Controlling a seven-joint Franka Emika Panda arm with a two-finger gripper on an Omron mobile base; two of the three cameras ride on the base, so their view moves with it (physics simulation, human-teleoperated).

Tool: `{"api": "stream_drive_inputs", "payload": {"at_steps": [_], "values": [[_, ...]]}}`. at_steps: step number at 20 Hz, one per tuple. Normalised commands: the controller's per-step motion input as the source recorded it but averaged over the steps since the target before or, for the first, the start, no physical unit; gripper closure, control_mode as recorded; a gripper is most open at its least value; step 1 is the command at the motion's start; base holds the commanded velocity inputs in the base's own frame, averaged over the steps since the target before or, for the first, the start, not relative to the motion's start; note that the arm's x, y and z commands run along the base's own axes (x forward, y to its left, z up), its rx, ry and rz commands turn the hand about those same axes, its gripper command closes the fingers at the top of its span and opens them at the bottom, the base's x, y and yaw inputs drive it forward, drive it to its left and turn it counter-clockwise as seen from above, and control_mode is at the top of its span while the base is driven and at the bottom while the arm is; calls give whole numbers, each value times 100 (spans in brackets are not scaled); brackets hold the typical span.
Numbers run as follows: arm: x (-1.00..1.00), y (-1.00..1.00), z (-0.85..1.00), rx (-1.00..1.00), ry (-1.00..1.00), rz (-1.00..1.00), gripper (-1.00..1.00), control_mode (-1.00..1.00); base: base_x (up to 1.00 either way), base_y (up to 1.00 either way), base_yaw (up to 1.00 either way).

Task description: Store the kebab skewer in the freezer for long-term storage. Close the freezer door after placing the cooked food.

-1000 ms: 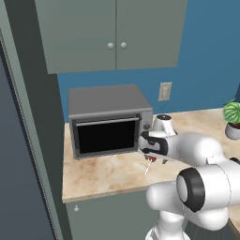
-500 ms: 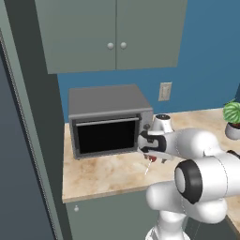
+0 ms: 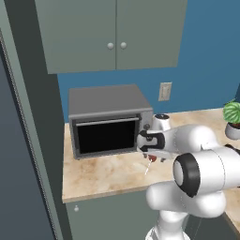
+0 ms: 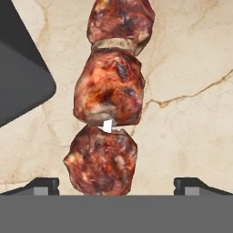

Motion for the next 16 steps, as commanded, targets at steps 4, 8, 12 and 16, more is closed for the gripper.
{"api": "stream_drive_inputs", "payload": {"at_steps": [4, 8, 12, 16], "values": [[13, 0, -8, 0, 0, 0, -100, -100, 0, 0, 0], [8, 0, -14, 0, -1, 0, -100, -100, 0, 0, 0], [0, 0, -5, 0, -1, 0, -100, -100, 0, 0, 0], [0, 0, 0, 0, 0, 0, -100, -100, 0, 0, 0]]}}
